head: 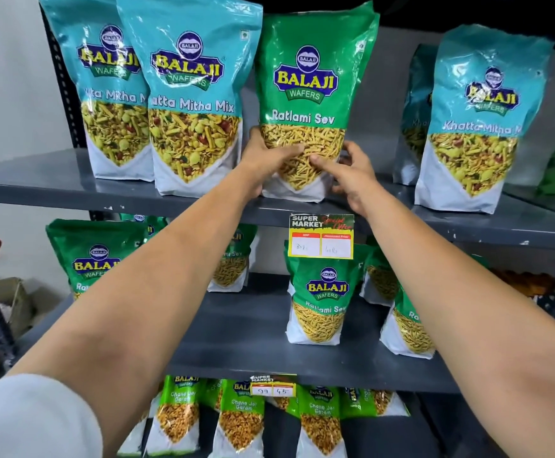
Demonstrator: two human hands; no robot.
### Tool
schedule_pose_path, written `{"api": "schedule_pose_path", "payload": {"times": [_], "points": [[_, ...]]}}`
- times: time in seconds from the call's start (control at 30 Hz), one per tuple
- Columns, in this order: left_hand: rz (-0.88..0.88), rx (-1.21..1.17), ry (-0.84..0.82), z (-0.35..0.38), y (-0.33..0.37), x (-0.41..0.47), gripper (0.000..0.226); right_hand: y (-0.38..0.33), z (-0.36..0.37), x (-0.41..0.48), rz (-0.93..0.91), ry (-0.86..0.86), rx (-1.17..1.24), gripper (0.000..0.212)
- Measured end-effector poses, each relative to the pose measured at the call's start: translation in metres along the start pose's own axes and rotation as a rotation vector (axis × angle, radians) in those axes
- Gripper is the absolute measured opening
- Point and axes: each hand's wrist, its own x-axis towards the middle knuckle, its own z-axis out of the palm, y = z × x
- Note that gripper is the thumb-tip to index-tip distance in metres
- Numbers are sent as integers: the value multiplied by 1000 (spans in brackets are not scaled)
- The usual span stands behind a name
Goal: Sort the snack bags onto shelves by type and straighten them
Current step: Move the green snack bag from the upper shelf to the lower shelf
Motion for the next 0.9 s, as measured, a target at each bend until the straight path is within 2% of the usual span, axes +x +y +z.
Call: {"api": "schedule_pose_path", "payload": {"times": [0.2,0.47,0.6,0.8,0.9], "points": [[107,5,-24,3,12,-13,73,-9,-16,-14,-96,35,-4,56],[324,11,78,1,33,-47,70,-48,-19,-56,-212,40,42,45],[362,12,131,-11,27,-71,90,-53,-12,-86,-226,29,73,44],[323,21,84,-44,5,-102,126,-43,9,-129,-142,-55,114,41],[321,29,48,-63,-11,-117,123,-37,19,-146,-117,-96,97,46]]}}
